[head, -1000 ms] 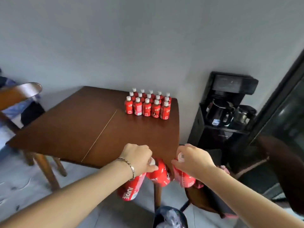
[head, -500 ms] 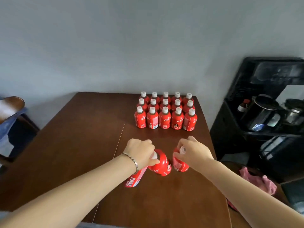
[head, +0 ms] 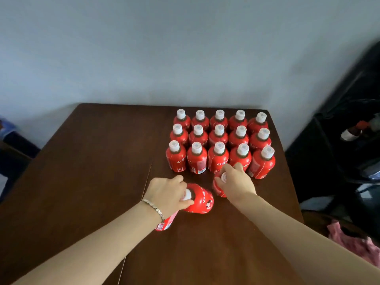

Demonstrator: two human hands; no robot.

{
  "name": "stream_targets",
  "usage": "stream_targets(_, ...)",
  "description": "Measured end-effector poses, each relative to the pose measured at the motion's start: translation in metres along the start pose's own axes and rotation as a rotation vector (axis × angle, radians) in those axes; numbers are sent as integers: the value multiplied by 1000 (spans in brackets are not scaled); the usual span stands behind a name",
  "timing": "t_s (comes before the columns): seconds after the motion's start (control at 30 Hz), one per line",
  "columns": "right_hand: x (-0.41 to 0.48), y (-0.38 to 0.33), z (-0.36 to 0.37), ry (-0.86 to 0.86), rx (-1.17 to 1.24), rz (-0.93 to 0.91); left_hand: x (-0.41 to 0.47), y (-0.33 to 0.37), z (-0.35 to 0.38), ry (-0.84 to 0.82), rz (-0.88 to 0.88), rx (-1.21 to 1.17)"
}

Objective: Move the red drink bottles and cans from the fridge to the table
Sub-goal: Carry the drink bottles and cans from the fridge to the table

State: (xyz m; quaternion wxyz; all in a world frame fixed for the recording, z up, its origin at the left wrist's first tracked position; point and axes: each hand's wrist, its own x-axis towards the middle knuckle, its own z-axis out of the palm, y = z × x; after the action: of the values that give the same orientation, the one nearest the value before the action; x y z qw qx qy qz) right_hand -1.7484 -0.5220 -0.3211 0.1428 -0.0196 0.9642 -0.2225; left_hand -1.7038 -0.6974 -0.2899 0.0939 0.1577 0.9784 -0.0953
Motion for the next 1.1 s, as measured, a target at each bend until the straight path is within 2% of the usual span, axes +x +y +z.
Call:
stream_targets(0.1, 22, 0, 11, -41, 14, 44, 14, -14, 13, -35, 20, -7)
stream_targets(0.17, 28, 0, 14, -3, 44, 71, 23, -20, 20, -19, 55, 1)
stream_targets(0.23, 27, -6, 14, 62, -49, 81, 35, -27, 29, -26, 87, 11)
stream_targets(0.33, 18, -23, 29, 293, -222, -180, 46, -36, 36, -52, 105, -23)
stream_targets(0.37, 10, -29, 36, 292, -241, -287, 47, -37, 36, -49, 119, -36)
stream_targets(0.4, 5, -34, 43, 158, -231, -338, 49, -37, 35, -38, 133, -49)
stream_targets(0.43, 4, -37, 52, 52, -176, -325, 52, -37, 35, -34, 148, -46)
stream_targets(0.47, 5, -38, 64, -51, -139, -237, 54, -38, 36, -18, 171, -68)
stream_targets(0.5, 5, -40, 71, -64, -120, -173, 57, -39, 37, 28, 209, -68)
stream_targets(0.57, 8, -44, 83, 71, -29, -121, 60, -44, 40, 65, 278, -51)
stream_targets(0.67, 10, -45, 101, 142, 75, -28, 63, -54, 48, 102, 282, -161)
stream_targets(0.8, 9, -50, 110, 245, 321, 132, 58, -71, 64, 119, -8, -346)
stream_targets(0.93, 1, -65, 118, 338, 475, 160, 46, -72, 82, 209, -122, -679)
stream_targets(1.0, -7, -67, 125, 340, 669, 309, 43, -69, 85, 251, -289, -937)
stream_targets(1.03, -10, -68, 125, 306, 820, 418, 42, -70, 86, 222, -422, -1056)
stream_targets(1.1, -8, -70, 119, 137, 1224, 648, 44, -73, 90, 10, -681, -1262)
